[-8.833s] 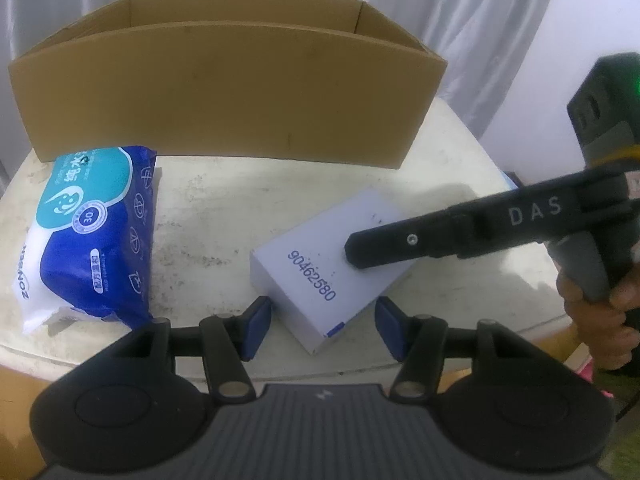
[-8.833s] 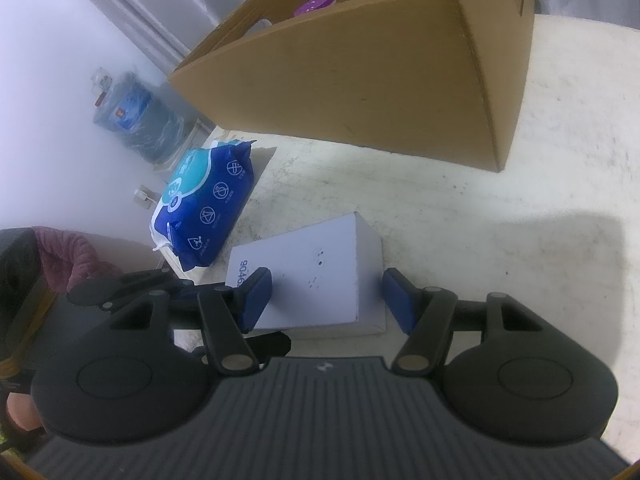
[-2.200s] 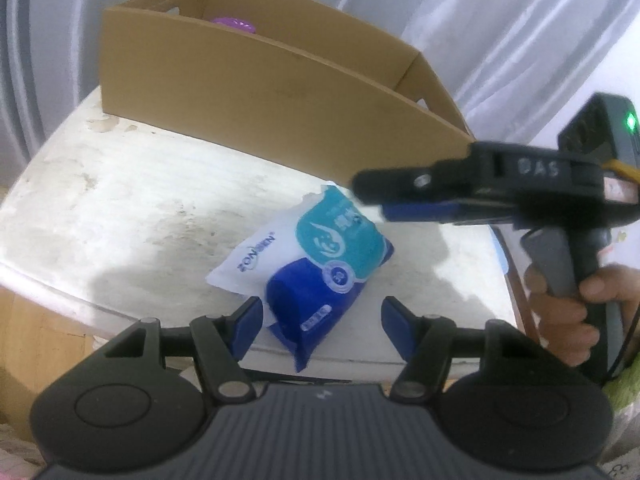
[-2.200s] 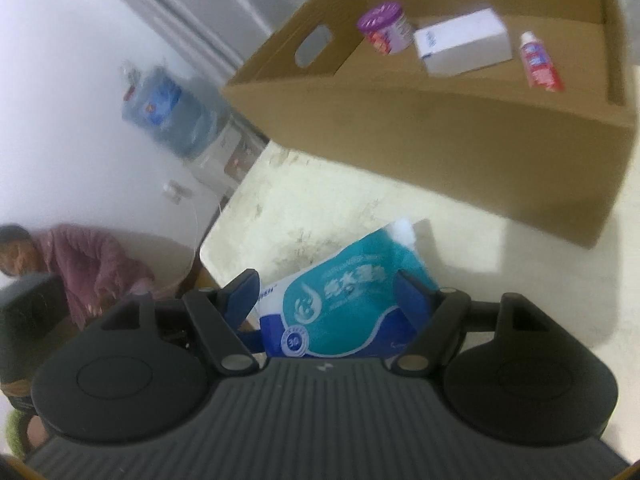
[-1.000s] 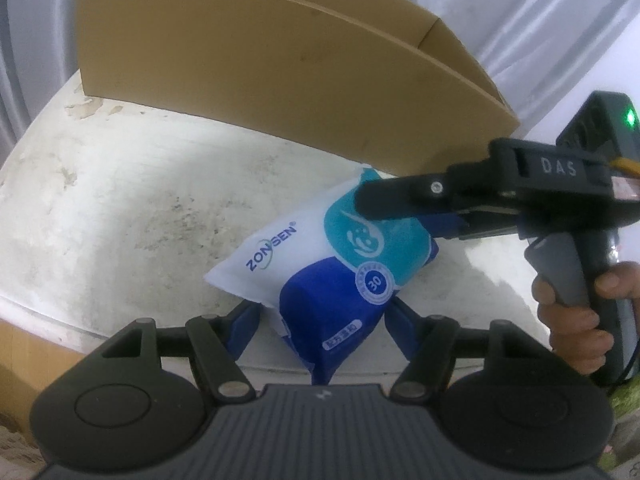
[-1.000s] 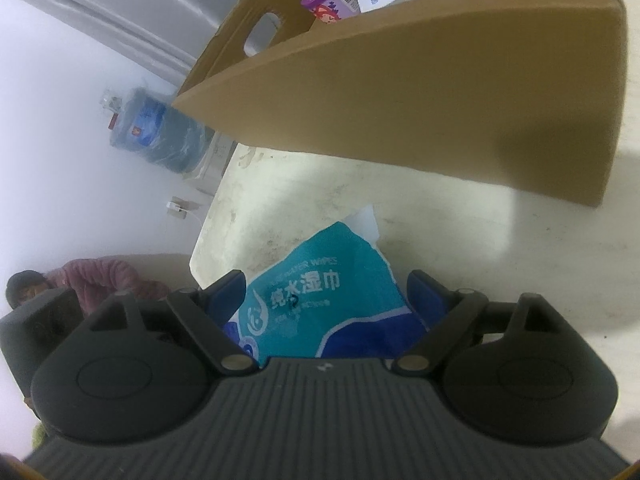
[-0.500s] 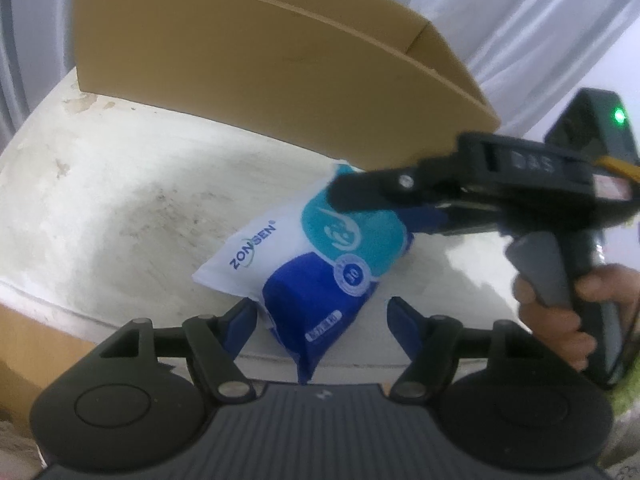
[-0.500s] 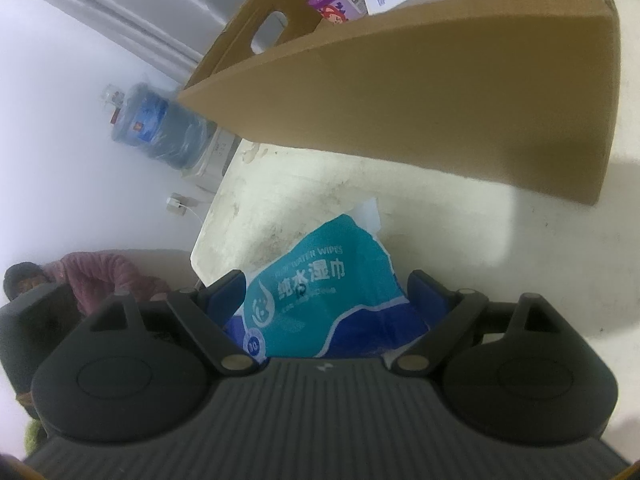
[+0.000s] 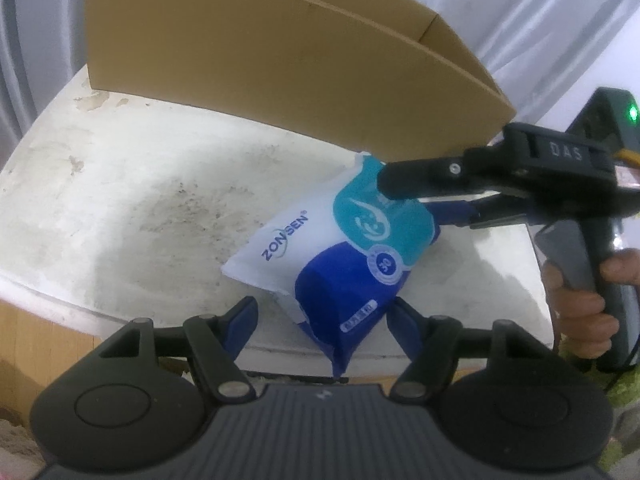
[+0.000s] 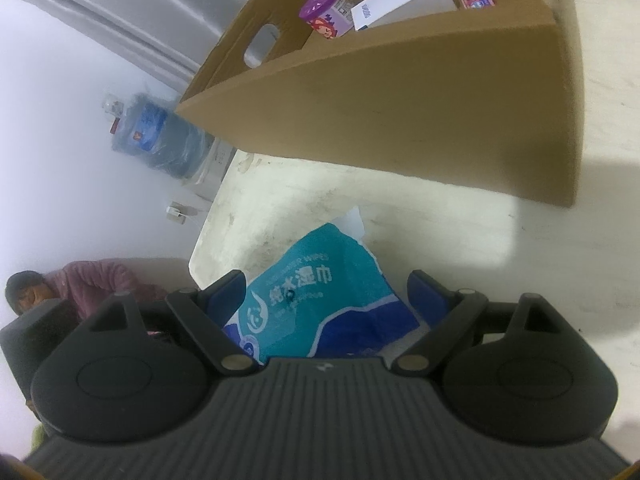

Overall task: Organize objects
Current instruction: 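Close the right gripper on the wet-wipe pack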

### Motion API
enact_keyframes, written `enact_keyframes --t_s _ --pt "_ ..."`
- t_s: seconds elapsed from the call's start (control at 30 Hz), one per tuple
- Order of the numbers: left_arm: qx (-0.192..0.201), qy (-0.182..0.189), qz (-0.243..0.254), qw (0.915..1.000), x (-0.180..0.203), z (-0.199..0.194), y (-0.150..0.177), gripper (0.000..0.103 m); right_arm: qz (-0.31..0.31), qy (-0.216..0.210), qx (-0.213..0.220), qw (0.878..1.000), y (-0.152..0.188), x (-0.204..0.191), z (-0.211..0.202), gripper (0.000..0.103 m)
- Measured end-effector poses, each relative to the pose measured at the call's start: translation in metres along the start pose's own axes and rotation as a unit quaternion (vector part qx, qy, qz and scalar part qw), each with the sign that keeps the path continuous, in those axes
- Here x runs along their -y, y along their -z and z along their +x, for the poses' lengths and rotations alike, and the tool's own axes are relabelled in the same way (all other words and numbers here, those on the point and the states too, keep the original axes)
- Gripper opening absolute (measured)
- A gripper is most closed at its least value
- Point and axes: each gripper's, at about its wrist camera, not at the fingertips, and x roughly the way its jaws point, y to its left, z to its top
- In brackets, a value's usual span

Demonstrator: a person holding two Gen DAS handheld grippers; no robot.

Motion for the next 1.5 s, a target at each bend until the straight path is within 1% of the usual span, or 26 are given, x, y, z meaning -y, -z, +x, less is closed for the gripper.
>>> enact_keyframes --t_s 0.07,0.17,0.27,0.4,0.53,0.7,0.8,0.87,0.93,1.0,1.07,1.2,1.33,1.5 --pt "0.001 0.002 0.001 1.0 0.0 0.004 -0.003 0.073 0.003 -0.001 -0.002 1.0 0.001 0.001 0.001 0.089" --pt "0.001 0.008 0.008 0.9999 -0.013 -0.005 0.002 0.074 0.0 -0.002 -0.007 1.0 0.003 -0.002 0.004 0.089" --pt "0.003 0.008 0.008 0.9999 -0.009 -0.002 -0.001 0.075 -0.004 -0.001 -0.008 1.0 0.004 -0.004 0.006 0.089" --pt "-0.002 0.014 0.006 0.9999 -0.005 -0.003 -0.001 0.074 -0.007 -0.006 -0.009 1.0 0.005 -0.004 0.005 0.089" --pt "-0.002 0.005 0.022 0.9997 0.004 -0.005 -0.001 0.074 -0.017 -0.011 -0.009 1.0 0.009 -0.007 0.002 0.089" --pt "-0.004 -0.013 0.035 0.9993 0.005 -0.005 -0.002 0.068 -0.021 0.001 -0.003 1.0 0.008 -0.005 0.001 0.089" --pt "-0.001 -0.019 0.036 0.9992 0.003 -0.005 -0.001 0.065 -0.026 0.006 -0.001 1.0 0.01 -0.004 0.001 0.087" --pt "0.002 -0.02 0.031 0.9993 0.003 -0.005 -0.002 0.063 -0.03 0.01 -0.002 0.999 0.012 -0.004 0.003 0.084" --pt "0.006 -0.023 0.028 0.9993 0.001 -0.006 -0.004 0.061 -0.031 0.006 0.0 1.0 0.013 -0.004 0.003 0.083" --pt "0.009 -0.021 0.024 0.9994 0.002 -0.004 -0.004 0.06 -0.036 0.006 0.003 0.999 0.013 -0.006 0.002 0.079" --pt "0.01 -0.019 0.023 0.9995 0.002 -0.005 -0.003 0.059 -0.042 0.008 0.01 0.999 0.011 -0.008 -0.001 0.073" --pt "0.011 -0.02 0.024 0.9995 0.002 -0.005 -0.006 0.059 -0.032 0.003 0.012 0.999 0.009 -0.005 0.0 0.072" --pt "0.012 -0.017 0.021 0.9996 0.003 -0.002 -0.006 0.059 -0.035 -0.001 0.01 0.999 0.011 -0.005 0.002 0.072" --pt "0.014 -0.014 0.017 0.9997 -0.001 -0.003 -0.005 0.058 -0.038 0.006 0.019 0.999 0.008 -0.006 -0.006 0.069"
